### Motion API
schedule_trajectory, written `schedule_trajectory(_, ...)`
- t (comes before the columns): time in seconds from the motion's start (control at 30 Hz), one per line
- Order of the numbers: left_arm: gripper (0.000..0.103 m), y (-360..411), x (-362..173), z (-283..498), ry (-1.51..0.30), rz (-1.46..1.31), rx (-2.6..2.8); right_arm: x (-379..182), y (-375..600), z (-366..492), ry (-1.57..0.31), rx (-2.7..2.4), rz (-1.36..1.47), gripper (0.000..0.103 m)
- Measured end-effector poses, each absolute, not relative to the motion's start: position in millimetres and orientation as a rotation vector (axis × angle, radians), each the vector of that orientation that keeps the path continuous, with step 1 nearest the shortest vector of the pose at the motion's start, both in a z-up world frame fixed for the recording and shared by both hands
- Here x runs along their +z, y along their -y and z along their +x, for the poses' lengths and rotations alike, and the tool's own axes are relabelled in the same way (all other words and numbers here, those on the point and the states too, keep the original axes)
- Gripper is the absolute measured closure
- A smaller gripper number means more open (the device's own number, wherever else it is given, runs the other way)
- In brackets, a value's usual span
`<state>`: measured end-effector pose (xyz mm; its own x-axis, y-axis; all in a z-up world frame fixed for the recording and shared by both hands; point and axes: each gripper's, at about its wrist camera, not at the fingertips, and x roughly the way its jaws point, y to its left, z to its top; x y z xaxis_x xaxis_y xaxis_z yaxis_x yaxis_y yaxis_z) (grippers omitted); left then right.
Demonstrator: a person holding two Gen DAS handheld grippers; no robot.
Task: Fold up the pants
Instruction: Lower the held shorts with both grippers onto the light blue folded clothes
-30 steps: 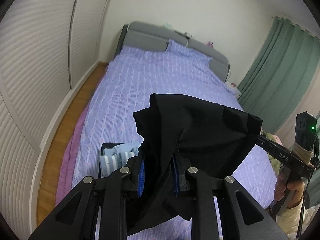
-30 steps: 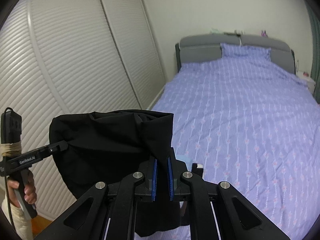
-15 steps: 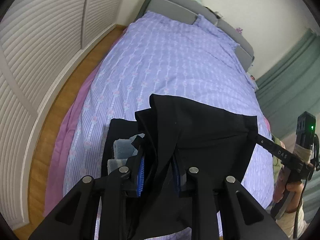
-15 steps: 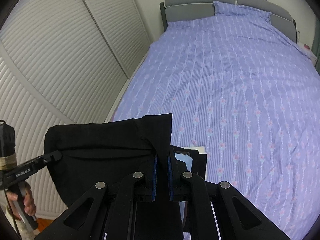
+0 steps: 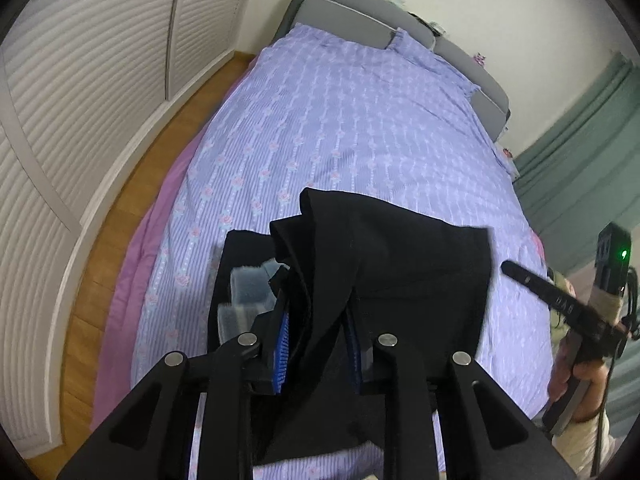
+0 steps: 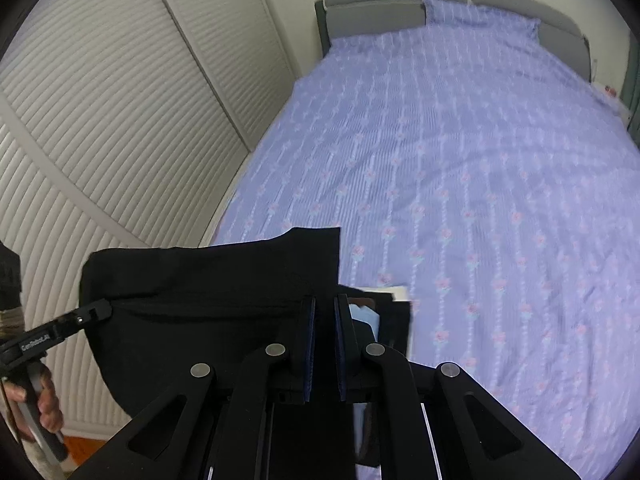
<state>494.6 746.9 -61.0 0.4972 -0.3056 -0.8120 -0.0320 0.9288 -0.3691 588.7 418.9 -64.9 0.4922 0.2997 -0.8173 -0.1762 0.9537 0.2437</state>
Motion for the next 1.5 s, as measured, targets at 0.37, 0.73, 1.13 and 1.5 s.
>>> schedule_trajectory(0.37, 0.081, -730, -35, 462, -0.969, -0.355, -0.215, -24, -400, 537, -0.868, 0.32, 0.173, 0.093)
schedule_trajectory(0.73, 0.081, -721, -36, 477, -0.972, -0.304, -0.161, -90, -398, 583, -0.984, 0.354, 0.281, 0.049)
schedule_trajectory(1.13, 0.081, -727, -54, 487, -0.997, -0.3, -0.113, -134, -414, 610, -1.059, 0.475, 0.341, 0.074)
schedule_trajectory(1.5, 0.081, -723, -48, 454, -0.975, -0.349, -0.143, -83, -400, 543, -0.907, 0.447, 0.239, 0.094)
